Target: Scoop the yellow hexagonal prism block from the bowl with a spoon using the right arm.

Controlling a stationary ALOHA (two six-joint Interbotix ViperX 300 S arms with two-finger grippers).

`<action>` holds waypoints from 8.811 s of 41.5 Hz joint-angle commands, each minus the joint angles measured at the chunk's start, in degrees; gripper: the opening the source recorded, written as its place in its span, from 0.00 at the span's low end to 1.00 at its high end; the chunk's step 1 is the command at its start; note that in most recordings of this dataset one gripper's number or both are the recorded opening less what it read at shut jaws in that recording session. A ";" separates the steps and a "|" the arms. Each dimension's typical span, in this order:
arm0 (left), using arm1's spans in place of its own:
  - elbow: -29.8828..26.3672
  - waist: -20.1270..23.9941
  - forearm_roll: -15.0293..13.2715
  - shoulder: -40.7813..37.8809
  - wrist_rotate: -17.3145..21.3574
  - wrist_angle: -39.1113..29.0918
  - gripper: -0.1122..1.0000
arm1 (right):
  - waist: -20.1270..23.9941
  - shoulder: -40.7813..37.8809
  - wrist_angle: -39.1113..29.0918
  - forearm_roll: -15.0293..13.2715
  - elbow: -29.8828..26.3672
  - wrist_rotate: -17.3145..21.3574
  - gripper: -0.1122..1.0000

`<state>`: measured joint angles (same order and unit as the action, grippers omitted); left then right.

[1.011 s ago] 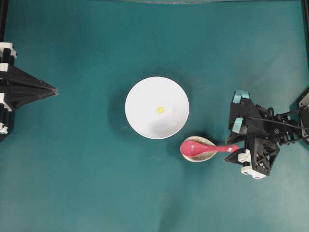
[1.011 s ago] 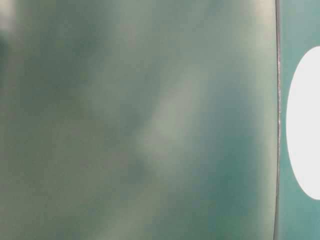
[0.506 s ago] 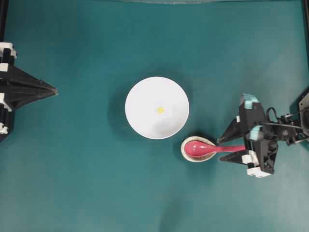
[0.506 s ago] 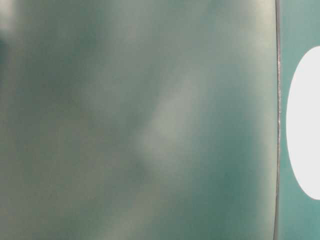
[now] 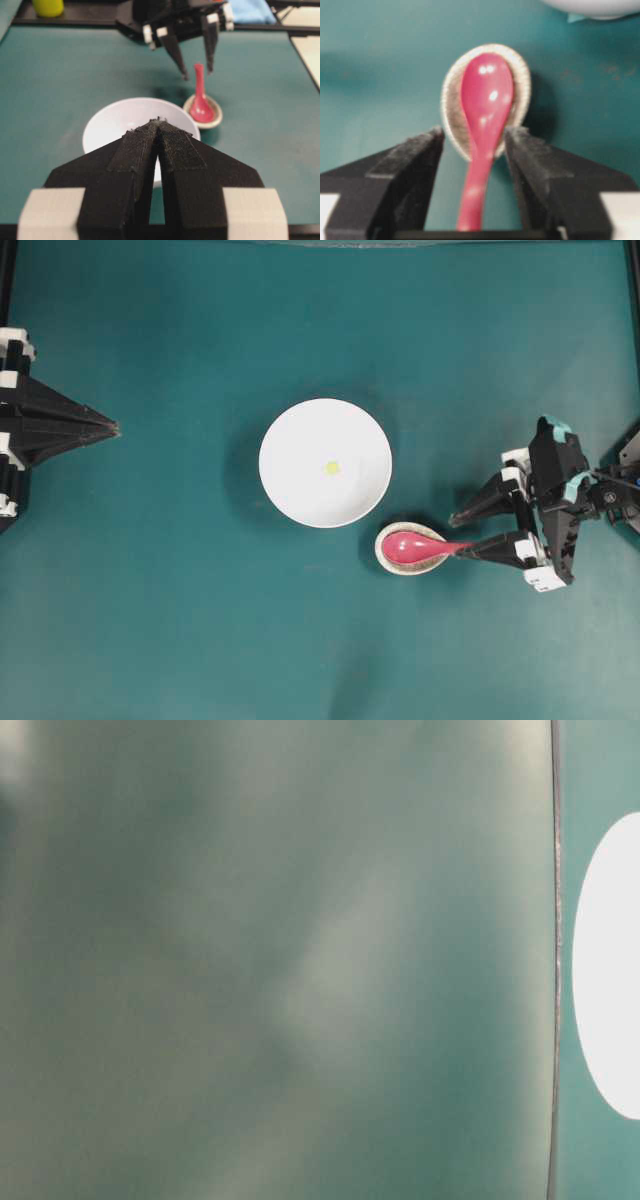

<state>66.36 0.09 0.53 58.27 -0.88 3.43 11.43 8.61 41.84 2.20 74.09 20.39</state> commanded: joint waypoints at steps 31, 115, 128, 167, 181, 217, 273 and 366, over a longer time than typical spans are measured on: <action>-1.67 0.09 0.09 -0.35 0.18 -0.09 0.12 | 19.16 -19.78 27.86 25.58 1.41 -9.40 0.61; -1.76 0.09 0.09 -0.26 0.00 0.44 0.12 | -9.93 20.65 -41.22 27.69 -18.11 -29.88 0.32; -1.67 0.09 0.00 -0.44 0.26 0.44 0.12 | -19.42 16.00 -60.29 27.16 -30.23 -29.62 0.32; -1.67 0.09 0.09 -0.35 0.70 0.00 0.12 | -21.88 -2.72 -86.57 16.96 -50.80 -18.02 0.32; -1.67 0.09 0.09 -0.35 0.70 0.00 0.12 | -21.88 -4.48 -88.33 16.96 -51.86 -17.49 0.32; -1.76 0.09 0.09 -0.18 0.53 0.00 0.12 | -21.88 -9.05 -87.80 16.88 -51.68 -17.49 0.32; -1.67 0.09 0.09 -0.18 0.62 0.00 0.12 | -21.80 -12.48 -74.97 15.64 -51.50 -18.37 0.32; -1.67 0.09 0.09 -0.26 0.97 0.00 0.12 | -20.30 -10.90 -62.14 15.82 -45.62 -17.67 0.31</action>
<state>66.36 0.09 0.53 58.36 0.00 3.08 -9.14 -4.13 -21.18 17.84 28.83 2.64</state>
